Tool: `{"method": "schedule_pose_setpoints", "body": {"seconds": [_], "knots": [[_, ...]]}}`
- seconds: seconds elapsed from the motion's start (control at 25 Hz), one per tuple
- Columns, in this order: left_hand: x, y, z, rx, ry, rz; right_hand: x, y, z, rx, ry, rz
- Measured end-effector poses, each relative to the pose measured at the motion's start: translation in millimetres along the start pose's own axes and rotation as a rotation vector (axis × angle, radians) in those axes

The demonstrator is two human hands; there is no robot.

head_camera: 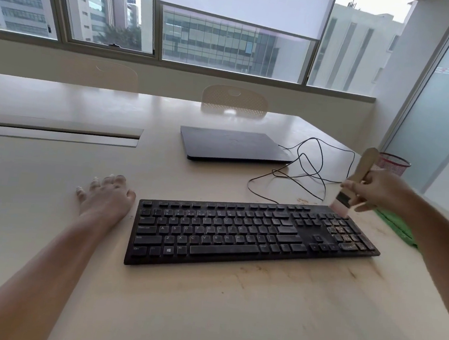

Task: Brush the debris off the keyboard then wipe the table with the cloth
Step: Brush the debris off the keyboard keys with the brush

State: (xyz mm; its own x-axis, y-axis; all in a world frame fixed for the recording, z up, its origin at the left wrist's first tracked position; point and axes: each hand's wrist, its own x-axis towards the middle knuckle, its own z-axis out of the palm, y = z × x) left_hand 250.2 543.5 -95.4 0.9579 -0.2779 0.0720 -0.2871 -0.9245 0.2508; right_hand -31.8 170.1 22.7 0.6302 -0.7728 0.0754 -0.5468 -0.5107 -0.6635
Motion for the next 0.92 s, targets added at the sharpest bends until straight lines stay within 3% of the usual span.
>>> {"method": "schedule_pose_setpoints", "body": {"seconds": [0.12, 0.32, 0.48, 0.56, 0.68, 0.76, 0.92], "knots": [[0, 0, -1, -0.003, 0.004, 0.001, 0, -2, 27, -0.031, 0.117, -0.099], [0, -1, -1, 0.010, 0.003, -0.002, -4, -1, 12, -0.116, -0.143, 0.213], [1, 0, 0, 0.013, -0.001, -0.005, -13, -2, -6, -0.262, -0.258, 0.270], [1, 2, 0, 0.007, -0.013, -0.004, -8, -5, -8, -0.218, -0.183, 0.221], [0, 1, -1, 0.010, -0.001, 0.003, -1, -9, 9, -0.180, -0.003, -0.007], [0, 0, -1, 0.009, -0.001, 0.004, -3, -9, 19, -0.224, -0.004, -0.076], [1, 0, -2, 0.001, -0.002, -0.003, -11, -4, 8, -0.217, -0.191, 0.192]]}}
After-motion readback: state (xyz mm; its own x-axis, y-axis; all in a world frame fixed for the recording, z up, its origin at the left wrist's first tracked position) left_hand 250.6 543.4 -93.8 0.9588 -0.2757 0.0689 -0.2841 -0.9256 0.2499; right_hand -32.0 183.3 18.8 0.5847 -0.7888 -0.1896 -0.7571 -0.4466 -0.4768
